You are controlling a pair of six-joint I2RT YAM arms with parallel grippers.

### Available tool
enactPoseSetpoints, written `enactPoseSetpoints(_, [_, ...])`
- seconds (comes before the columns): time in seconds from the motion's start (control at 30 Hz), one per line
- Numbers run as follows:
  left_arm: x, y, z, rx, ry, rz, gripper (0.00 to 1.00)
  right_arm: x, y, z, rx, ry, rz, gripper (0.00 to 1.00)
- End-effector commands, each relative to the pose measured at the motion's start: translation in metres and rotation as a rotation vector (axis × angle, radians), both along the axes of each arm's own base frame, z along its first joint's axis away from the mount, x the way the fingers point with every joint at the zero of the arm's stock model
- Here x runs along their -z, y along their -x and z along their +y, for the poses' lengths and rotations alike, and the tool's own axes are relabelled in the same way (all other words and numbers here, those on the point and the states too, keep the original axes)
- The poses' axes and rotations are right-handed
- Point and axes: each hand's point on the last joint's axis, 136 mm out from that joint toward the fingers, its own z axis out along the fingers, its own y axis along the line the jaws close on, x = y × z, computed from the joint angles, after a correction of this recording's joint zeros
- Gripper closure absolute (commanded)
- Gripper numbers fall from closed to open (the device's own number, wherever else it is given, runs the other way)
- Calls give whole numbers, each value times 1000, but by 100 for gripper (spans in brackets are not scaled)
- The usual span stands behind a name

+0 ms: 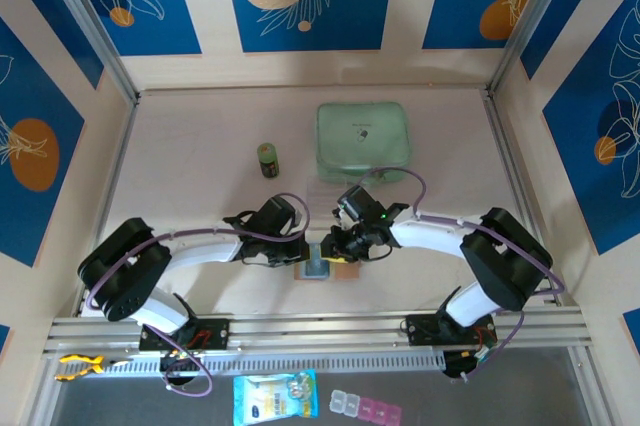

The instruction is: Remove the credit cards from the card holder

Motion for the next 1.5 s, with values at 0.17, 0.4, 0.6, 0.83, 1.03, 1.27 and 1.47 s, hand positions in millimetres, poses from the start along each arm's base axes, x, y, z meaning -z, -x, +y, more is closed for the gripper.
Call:
enactPoseSetpoints(0.17, [14,6,8,-1,-52,20,96,-1,-6,9,-19,-32,9,76])
enactPoseSetpoints(0.4, [14,6,9,-2,-55,21,96,7,-5,5,-9,3,29,77])
enactPoseSetpoints(0.6, [15,6,9,-5,-58,23,96,13,-4,-5,-4,63,31,76])
enactPoseSetpoints(0.83, [13,6,9,-4,-48,18,94,13,-6,-13,-5,119,7,76])
enactPoseSetpoints(1.03, [6,4,7,-9,-29,1,92,4,-8,-14,-16,105,-33,76])
enactPoseSetpoints(1.27, [-3,0,9,-20,-32,-33,92,-13,-7,-7,-53,-3,-117,74])
enactPoseSetpoints(1.47, [3,3,12,-19,-48,-18,95,-14,-4,0,-75,-61,-108,73])
